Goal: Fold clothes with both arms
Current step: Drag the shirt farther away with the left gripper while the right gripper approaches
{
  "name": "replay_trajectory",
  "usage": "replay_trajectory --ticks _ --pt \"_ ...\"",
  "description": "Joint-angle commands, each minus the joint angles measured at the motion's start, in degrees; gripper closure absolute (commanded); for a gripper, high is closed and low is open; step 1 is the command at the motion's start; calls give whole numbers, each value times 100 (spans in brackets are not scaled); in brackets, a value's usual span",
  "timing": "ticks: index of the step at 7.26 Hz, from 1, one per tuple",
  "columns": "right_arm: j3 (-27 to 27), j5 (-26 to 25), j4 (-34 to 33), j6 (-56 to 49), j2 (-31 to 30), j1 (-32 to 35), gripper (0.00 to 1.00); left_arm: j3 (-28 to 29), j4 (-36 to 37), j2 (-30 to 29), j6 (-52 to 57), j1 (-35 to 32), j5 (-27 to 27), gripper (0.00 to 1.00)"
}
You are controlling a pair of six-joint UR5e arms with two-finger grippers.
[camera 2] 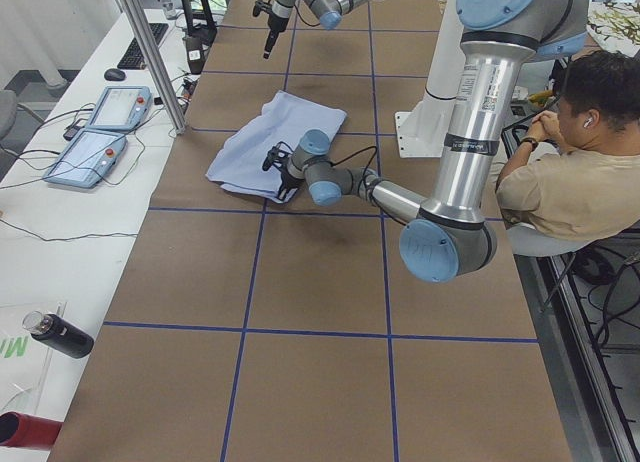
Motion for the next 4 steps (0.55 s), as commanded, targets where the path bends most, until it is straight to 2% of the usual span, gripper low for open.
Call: replay_trajectory --ticks 1,2,3,4 --pt "88 -9 1 27 3 -61 0 2276 -80 -1675 600 -810 41 100" --pt "132 -18 -8 175 21 -130 0 3209 -107 -2483 583 -829 537 100" --pt "220 -131 -16 446 82 -288 0 4001 -316 -3144 574 -829 568 100" --pt "316 -245 -16 701 108 -463 0 4470 -657 -3359 574 -829 560 100"
